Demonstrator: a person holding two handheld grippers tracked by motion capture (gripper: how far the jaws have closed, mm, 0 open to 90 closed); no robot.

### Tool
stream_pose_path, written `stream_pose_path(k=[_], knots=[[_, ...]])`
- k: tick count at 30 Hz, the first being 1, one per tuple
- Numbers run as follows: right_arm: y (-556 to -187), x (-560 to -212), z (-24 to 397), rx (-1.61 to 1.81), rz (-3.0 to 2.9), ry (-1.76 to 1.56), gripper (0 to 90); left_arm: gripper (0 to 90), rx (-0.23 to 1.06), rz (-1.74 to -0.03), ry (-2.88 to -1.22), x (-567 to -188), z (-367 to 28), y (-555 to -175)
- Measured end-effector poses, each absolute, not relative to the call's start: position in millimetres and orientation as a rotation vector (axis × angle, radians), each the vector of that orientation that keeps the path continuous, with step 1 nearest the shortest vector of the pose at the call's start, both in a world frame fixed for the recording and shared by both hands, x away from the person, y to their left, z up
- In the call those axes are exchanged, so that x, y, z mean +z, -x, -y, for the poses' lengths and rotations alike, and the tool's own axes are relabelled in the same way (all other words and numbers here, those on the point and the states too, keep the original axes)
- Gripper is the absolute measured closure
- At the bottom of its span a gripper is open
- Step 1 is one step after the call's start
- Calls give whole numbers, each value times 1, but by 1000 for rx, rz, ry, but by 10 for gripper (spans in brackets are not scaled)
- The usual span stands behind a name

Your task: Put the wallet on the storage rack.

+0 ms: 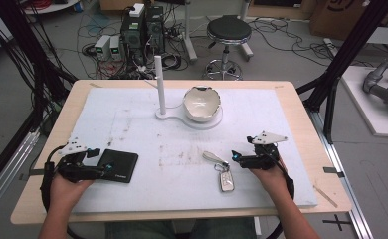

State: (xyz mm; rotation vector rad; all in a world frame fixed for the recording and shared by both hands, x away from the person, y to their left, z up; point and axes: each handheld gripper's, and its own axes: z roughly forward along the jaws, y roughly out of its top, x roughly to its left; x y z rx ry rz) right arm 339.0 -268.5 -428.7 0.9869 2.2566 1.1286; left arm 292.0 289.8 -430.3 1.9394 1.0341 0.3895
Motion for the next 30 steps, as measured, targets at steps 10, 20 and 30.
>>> stream_pose_path(k=[10, 20, 30], knots=[[-339, -429, 268, 1120, -2264, -973, 188, 207, 350, -1094, -1967, -440, -296, -295], [-338, -430, 266, 1102, -2272, -963, 188, 202, 295, -1125, -1989, -451, -300, -298], [-335, -428, 263, 1088, -2264, -924, 188, 343, 262, -1127, -2018, -446, -297, -297]])
